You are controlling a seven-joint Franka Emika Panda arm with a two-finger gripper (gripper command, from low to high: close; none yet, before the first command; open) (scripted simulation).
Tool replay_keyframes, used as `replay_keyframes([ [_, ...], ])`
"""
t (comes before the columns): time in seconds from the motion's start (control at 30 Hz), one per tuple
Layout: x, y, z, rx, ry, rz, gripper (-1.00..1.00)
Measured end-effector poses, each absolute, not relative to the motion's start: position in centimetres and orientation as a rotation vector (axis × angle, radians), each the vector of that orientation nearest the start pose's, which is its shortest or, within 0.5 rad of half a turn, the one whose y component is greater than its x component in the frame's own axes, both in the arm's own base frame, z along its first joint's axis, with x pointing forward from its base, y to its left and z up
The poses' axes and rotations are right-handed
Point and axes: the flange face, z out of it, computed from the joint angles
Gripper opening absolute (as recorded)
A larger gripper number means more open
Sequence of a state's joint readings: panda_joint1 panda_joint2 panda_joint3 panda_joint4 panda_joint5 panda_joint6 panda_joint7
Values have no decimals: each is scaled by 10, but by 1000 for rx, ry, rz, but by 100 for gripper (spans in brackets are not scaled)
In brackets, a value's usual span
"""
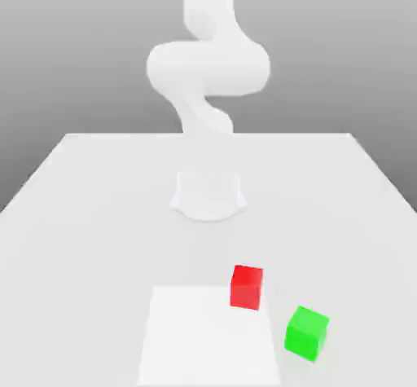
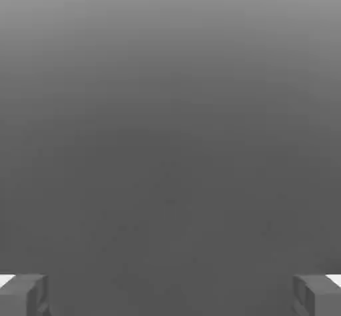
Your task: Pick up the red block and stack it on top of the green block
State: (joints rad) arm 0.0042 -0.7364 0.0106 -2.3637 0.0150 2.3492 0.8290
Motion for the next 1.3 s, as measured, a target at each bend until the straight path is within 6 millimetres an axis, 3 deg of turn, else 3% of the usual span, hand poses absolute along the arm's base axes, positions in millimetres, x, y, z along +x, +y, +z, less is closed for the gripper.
replay_keyframes([
  [0.13, 408, 22, 562, -2529, 1161, -724, 0],
  [0.3, 417, 42, 437, -2603, 1274, -482, 0],
  [0.43, 395, 55, 336, -2665, 1375, -281, 0],
  [0.57, 350, 64, 233, -2730, 1488, -70, 0],
  [0.63, 338, 65, 197, -2743, 1518, -19, 0],
  [0.8, 332, 66, 149, -2747, 1523, 0, 0],
  [0.83, 332, 66, 144, -2747, 1523, 0, -100],
  [1.07, 332, 66, 145, -2747, 1522, -1, -100],
  [1.3, 332, 67, 199, -2751, 1519, -3, -100],
])
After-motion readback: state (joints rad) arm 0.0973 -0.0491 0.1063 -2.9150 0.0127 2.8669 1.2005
